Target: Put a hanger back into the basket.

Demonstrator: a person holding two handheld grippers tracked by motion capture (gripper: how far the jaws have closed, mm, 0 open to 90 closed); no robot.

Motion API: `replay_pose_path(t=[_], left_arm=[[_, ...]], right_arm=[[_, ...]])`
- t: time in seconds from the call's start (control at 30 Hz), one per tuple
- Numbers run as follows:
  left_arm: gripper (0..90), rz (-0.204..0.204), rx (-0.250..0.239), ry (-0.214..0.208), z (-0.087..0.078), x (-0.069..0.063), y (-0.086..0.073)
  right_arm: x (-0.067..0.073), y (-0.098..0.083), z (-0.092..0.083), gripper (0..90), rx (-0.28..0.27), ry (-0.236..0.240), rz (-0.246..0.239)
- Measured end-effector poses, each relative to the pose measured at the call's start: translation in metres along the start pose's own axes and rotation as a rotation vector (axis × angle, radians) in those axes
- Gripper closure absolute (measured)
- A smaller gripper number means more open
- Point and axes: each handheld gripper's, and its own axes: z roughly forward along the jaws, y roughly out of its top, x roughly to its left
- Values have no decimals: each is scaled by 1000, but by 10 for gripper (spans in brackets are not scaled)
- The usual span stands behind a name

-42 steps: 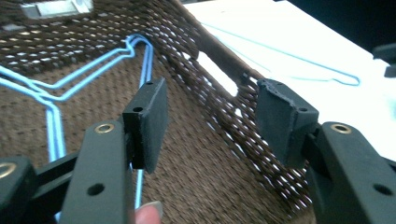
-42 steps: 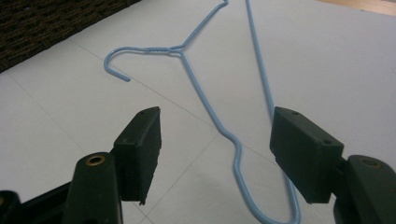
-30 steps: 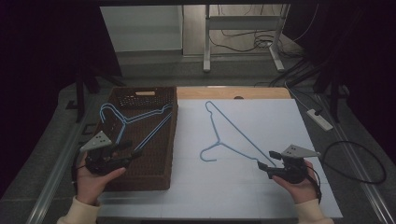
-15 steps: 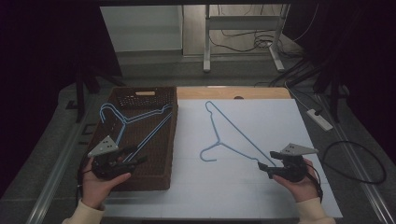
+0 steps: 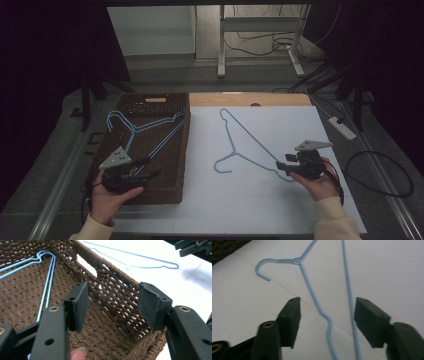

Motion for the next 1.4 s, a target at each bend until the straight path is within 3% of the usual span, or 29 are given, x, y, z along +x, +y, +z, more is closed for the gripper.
replay_pose_path(t=[0.03,0.1,0.13,0.23,0.33,0.67,0.87,1.1,1.4], left_arm=[[419,0,1,1,0,0,0],[415,1,7,-3,1,0,0],[415,2,9,-6,1,0,0],[412,4,20,-9,3,-1,0],[412,4,24,-12,4,-1,0],[412,-2,20,-11,4,1,1],[409,0,24,-13,4,1,1],[409,1,22,-12,4,0,1],[409,-1,18,-11,3,0,1]], right_arm=[[0,0,0,557,0,0,0],[-8,6,6,765,60,-32,-5],[-12,8,10,820,84,-36,-12],[-21,12,20,892,149,-36,-9],[-27,14,31,894,199,-35,-24],[-33,14,44,894,273,-38,-21],[-28,4,43,894,293,-29,-35],[-27,-4,37,894,265,-30,-22],[-25,-4,38,894,282,-3,-19]])
